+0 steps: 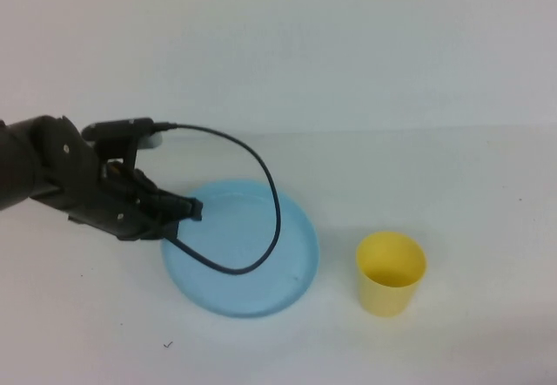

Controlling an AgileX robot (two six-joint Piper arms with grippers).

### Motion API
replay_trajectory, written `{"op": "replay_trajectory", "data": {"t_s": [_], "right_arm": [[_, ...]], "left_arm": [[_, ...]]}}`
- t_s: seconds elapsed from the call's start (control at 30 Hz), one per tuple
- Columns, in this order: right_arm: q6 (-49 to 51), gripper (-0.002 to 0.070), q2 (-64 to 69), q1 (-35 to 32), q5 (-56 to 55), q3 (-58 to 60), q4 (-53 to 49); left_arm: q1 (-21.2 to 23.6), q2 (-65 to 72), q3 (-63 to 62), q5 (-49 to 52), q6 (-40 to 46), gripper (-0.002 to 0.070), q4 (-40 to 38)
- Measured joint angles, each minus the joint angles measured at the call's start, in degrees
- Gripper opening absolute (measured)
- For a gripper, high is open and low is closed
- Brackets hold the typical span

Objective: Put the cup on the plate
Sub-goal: Pick up the plate from the table, then place the plate on the center of the table

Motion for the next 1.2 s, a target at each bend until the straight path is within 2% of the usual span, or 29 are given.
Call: {"op": "replay_trajectory", "data": {"t_s": [0.1, 0.23, 0.53, 1.0, 1.1, 1.2], "right_arm": [[0.0, 0.0021, 0.0, 0.0, 0.0, 0.0, 0.0], [0.0, 0.0004, 0.0, 0.0, 0.0, 0.0, 0.0], [0.0, 0.0001, 0.0, 0.0, 0.1, 0.0, 0.0], [0.0, 0.0001, 0.0, 0.0, 0.1, 0.0, 0.0], [0.0, 0.0001, 0.0, 0.0, 0.1, 0.0, 0.0], [0.0, 0.0001, 0.0, 0.0, 0.1, 0.0, 0.0]], "left_arm": [[0.0, 0.0, -1.6, 0.2, 0.0, 0.0006, -0.6], [-0.3, 1.5, -2.4, 1.9, -0.1, 0.0006, -1.4], [-5.6, 4.7, -2.4, 0.6, -0.1, 0.0006, -1.9], [-6.1, 8.7, -2.9, 1.6, -0.1, 0.0006, -1.6], [-6.1, 8.7, -2.9, 2.5, 0.6, 0.0034, -1.1], [-6.1, 8.7, -2.9, 3.1, 0.7, 0.0104, -0.3]]}}
